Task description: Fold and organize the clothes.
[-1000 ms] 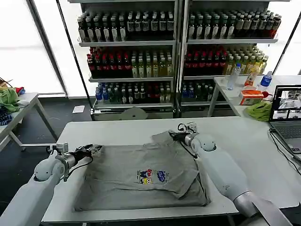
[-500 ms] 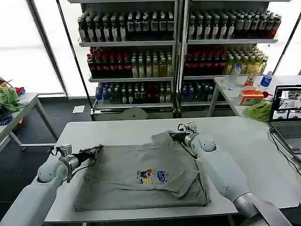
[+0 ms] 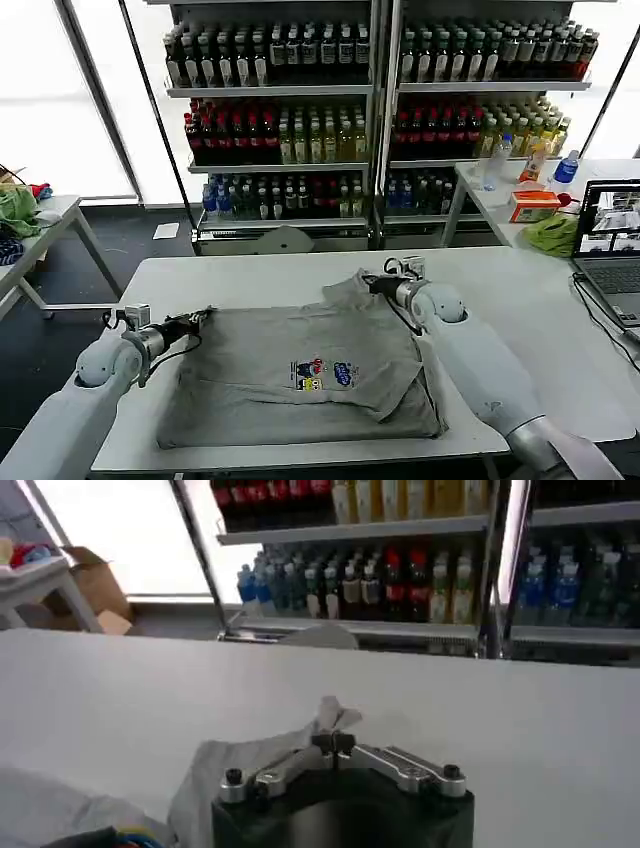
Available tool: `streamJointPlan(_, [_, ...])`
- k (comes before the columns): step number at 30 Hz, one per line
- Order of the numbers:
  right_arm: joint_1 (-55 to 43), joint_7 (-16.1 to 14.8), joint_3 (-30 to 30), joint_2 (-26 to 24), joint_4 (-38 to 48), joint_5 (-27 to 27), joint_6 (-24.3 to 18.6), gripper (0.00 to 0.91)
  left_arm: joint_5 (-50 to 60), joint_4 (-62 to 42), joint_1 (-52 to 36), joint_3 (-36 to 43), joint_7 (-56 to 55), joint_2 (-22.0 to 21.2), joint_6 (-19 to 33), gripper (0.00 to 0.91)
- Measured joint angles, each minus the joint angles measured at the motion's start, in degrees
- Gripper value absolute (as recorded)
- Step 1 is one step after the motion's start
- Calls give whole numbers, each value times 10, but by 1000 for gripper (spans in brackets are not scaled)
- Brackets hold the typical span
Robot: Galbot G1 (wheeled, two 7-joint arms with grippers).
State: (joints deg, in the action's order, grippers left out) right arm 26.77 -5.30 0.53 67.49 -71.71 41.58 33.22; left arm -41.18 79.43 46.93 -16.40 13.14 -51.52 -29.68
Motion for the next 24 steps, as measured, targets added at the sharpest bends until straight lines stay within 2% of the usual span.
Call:
streamJointPlan(12, [94, 41, -53, -48, -156, 60, 0, 0, -17, 90, 58, -58, -26, 18, 2, 10])
streamJointPlan(24, [251, 79, -150, -117, -342, 126, 0, 0, -25, 211, 165, -140, -53, 13, 0, 10])
